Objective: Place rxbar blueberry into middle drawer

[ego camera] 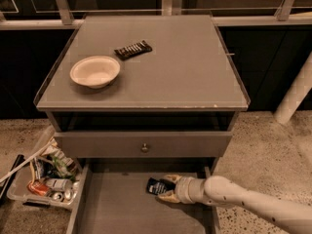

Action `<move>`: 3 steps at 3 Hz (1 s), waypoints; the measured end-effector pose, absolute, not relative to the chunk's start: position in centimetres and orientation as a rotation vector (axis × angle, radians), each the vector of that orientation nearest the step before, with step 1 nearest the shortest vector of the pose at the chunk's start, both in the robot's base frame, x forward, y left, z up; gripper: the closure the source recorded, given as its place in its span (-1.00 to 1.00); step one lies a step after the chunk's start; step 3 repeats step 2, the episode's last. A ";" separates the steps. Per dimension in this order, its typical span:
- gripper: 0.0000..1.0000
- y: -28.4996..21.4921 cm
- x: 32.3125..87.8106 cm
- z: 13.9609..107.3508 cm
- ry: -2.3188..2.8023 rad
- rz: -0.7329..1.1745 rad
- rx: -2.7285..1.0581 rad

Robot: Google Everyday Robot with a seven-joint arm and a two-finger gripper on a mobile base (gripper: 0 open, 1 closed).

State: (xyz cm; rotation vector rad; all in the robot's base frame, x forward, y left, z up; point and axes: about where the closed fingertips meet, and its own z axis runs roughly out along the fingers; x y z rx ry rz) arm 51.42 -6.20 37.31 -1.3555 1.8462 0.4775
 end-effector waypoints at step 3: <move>-1.00 -6.2 51.4 37.3 1.846 0.478 -1.356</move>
Offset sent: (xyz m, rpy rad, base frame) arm 0.0000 0.0000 0.0000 0.0000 0.0000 0.0000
